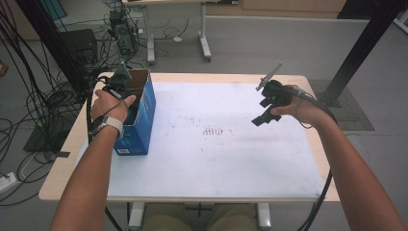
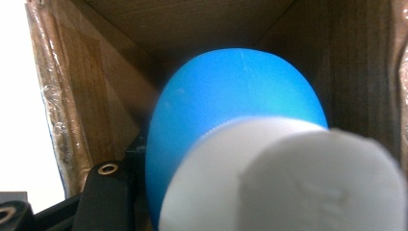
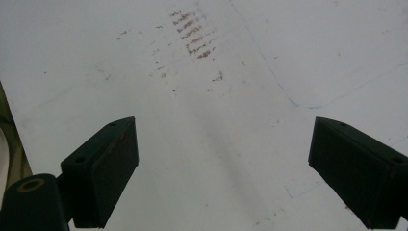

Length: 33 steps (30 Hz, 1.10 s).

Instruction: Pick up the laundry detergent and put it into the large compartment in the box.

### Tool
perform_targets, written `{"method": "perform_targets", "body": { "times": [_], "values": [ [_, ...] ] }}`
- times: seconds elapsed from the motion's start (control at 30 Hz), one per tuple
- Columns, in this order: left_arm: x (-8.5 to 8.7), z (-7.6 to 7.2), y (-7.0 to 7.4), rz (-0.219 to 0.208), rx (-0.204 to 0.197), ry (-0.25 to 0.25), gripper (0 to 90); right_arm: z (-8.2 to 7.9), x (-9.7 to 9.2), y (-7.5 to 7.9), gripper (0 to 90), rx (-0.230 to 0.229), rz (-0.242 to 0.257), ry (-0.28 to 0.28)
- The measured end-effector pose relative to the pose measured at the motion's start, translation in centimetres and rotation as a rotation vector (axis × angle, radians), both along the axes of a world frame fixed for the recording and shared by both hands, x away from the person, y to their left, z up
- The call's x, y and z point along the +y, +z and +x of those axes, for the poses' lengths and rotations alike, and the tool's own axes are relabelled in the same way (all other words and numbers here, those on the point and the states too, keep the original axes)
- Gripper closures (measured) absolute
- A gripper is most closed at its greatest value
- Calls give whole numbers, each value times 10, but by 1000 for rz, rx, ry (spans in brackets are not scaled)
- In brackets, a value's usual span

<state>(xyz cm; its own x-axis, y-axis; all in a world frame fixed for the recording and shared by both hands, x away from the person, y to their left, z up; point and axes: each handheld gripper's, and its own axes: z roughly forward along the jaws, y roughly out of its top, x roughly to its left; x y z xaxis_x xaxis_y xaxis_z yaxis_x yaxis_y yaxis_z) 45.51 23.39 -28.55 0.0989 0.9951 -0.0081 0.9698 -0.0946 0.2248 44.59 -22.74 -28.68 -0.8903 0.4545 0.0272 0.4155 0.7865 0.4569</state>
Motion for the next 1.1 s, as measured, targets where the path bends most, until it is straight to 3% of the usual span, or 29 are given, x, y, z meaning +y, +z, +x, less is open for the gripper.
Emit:
{"method": "perform_targets", "body": {
  "times": [0.4,0.77,1.1],
  "values": [
    [-2,1,-1,-4,0,-11,385,-1,-1,0,100,0,2,-3],
    [0,-2,2,-8,-22,-19,307,-3,-2,0,100,0,4,-7],
    [2,-5,7,-25,-47,-22,291,-4,0,1,100,0,5,-5]
  ]
}}
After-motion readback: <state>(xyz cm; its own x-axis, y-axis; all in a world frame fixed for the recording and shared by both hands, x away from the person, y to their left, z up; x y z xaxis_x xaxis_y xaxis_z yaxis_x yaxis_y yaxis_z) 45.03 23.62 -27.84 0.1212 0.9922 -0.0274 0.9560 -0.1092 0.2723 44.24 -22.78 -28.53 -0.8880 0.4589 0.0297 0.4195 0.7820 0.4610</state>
